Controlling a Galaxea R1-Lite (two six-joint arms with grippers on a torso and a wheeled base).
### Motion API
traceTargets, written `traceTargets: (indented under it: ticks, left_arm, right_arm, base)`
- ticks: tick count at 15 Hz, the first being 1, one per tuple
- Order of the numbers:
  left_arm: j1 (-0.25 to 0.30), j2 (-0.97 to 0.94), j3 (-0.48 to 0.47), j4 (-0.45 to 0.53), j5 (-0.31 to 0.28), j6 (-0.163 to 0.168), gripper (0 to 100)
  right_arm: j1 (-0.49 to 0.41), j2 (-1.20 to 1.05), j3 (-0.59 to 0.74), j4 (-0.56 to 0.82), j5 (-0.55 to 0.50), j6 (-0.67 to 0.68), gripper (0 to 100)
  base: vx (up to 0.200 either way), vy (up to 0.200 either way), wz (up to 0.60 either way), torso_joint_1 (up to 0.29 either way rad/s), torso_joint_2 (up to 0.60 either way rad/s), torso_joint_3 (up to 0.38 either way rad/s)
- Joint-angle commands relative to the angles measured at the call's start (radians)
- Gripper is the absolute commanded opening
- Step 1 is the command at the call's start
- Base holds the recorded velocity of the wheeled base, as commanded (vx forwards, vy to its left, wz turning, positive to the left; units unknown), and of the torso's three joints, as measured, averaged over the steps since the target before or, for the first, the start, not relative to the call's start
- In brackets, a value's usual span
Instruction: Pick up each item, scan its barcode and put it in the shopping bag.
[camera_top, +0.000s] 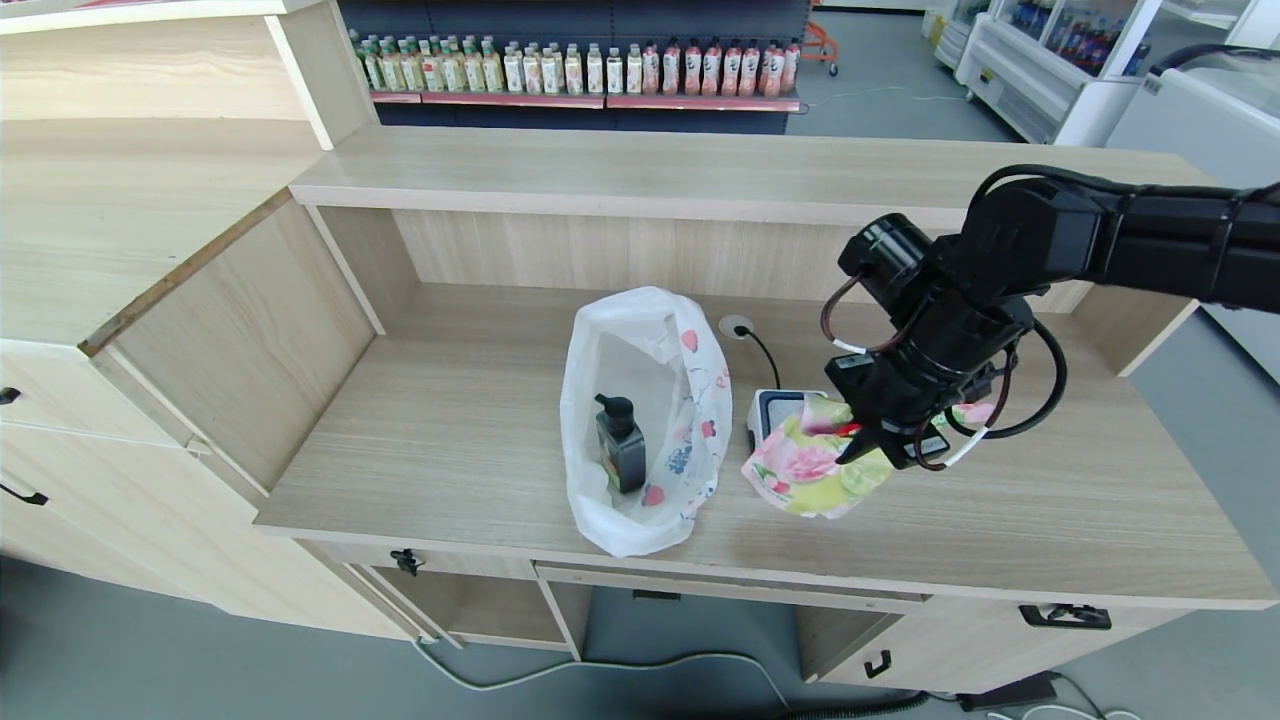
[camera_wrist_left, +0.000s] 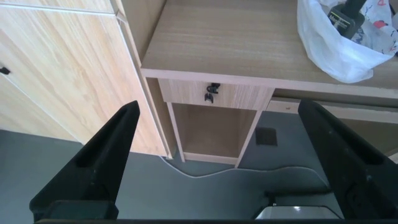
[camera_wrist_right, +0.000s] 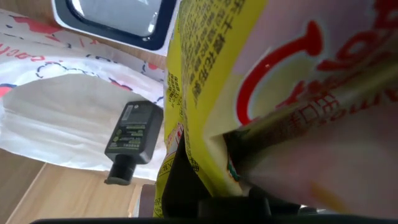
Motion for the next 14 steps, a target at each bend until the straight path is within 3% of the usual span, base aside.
traceTargets:
  ticks: [1,8,14]
  left_arm:
    - [0.0,0.0,-0.001,0.0,0.0,-0.001,100]
    - [0.0,0.0,-0.001,0.0,0.0,-0.001,100]
    - [0.0,0.0,-0.001,0.0,0.0,-0.001,100]
  right_arm:
    - [0.013,-0.017,0.0,0.017,0.004,0.001,0]
    - [0.007,-0.08,0.0,0.048,0.024,0.008,0]
    - [-0.034,-0.113,0.0,-0.26,0.037,-0.067,0]
  base:
    - [0.0,0.0,0.0,0.0,0.0,0.0]
    - [0.0,0.0,0.0,0.0,0.0,0.0]
    - [0.0,0.0,0.0,0.0,0.0,0.0]
